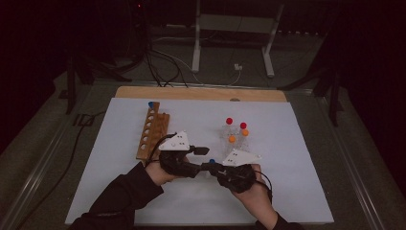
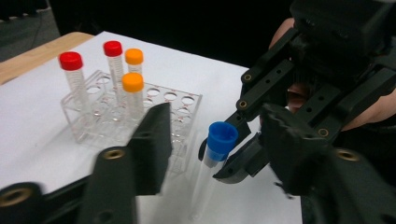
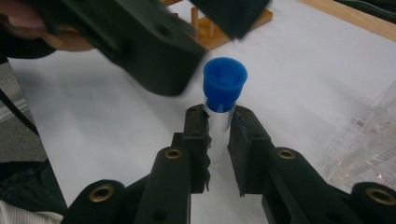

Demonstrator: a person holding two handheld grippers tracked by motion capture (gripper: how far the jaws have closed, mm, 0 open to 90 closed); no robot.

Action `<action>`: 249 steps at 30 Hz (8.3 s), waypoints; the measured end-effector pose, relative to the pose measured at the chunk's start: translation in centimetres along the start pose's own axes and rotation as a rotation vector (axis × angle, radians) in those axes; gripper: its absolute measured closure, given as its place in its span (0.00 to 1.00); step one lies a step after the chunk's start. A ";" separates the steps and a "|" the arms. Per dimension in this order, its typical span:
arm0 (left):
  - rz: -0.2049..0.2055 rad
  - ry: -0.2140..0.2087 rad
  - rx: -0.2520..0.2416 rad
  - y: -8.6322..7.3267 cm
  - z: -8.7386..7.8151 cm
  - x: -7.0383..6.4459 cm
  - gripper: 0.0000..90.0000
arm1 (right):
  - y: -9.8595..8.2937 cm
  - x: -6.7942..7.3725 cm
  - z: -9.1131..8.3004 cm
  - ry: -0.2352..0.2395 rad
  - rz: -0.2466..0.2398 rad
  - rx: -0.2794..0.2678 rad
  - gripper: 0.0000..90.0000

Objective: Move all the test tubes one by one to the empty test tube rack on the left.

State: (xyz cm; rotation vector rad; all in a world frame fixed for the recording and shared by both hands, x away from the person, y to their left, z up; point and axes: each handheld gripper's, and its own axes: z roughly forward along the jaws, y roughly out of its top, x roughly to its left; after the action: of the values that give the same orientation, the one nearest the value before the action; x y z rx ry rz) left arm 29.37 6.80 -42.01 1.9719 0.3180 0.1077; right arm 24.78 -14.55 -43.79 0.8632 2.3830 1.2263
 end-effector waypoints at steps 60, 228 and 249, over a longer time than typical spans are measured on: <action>0.021 0.314 -0.008 3.0 -8.7 6.4 0.87 | 0.4 -1.2 -1.8 -0.086 0.075 -0.171 0.02; 0.013 0.119 -0.024 -2.1 -2.2 -0.1 0.38 | 0.1 -0.1 2.4 0.056 -0.007 -0.006 0.83; 0.062 0.089 0.002 -2.0 -0.8 0.1 0.80 | 0.2 -0.1 2.3 0.064 -0.001 -0.021 0.78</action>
State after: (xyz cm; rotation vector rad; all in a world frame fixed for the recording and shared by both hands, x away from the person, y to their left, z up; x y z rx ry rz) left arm 28.97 8.27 -43.48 1.9827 0.3151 0.2360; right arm 26.12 -13.15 -44.96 0.8276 2.4153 1.2952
